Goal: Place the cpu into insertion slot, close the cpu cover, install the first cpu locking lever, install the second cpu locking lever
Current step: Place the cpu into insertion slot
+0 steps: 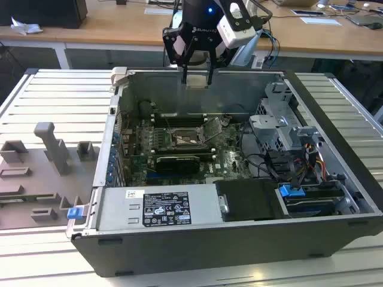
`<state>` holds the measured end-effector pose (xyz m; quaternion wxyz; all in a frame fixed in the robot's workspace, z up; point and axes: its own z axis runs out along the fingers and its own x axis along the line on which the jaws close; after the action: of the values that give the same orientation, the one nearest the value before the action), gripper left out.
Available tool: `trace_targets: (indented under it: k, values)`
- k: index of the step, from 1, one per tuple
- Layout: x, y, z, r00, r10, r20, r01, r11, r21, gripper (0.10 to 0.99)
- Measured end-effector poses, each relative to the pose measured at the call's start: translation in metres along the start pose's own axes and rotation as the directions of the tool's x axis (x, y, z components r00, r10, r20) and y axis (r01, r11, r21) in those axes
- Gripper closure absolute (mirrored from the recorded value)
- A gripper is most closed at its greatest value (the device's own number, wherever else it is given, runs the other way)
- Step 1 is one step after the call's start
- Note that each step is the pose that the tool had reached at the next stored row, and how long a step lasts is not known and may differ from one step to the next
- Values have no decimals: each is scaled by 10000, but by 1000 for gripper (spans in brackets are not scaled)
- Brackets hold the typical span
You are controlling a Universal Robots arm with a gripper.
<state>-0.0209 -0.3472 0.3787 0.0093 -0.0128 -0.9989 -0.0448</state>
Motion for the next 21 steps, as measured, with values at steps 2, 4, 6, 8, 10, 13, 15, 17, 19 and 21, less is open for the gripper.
trace_targets:
  k: [2, 4, 6, 8, 10, 13, 15, 17, 19, 21]
  values:
    - [4, -12, 0, 10000, 1, -7, -1, 10000, 0, 553]
    - [40, -20, 0, 10000, 27, -4, -27, 10000, 0, 553]
    - [42, -22, 17, 9953, 966, 78, -966, 9953, -23, 553]
    - [42, -23, 24, 9906, 1365, 113, -1365, 9906, -34, 553]
    - [46, -23, 32, 9822, 1874, 157, -1873, 9823, -52, 553]
    - [147, -27, 47, 9807, 1948, 163, -1947, 9808, -56, 553]
    - [147, -29, 53, 9808, 1946, 165, -1945, 9809, -49, 553]
    - [147, -29, 60, 9807, 1946, 170, -1946, 9809, -27, 553]
    - [148, -30, 69, 9807, 1948, 170, -1948, 9808, -22, 553]
    - [148, -30, 72, 9791, 2025, 177, -2024, 9793, -26, 553]
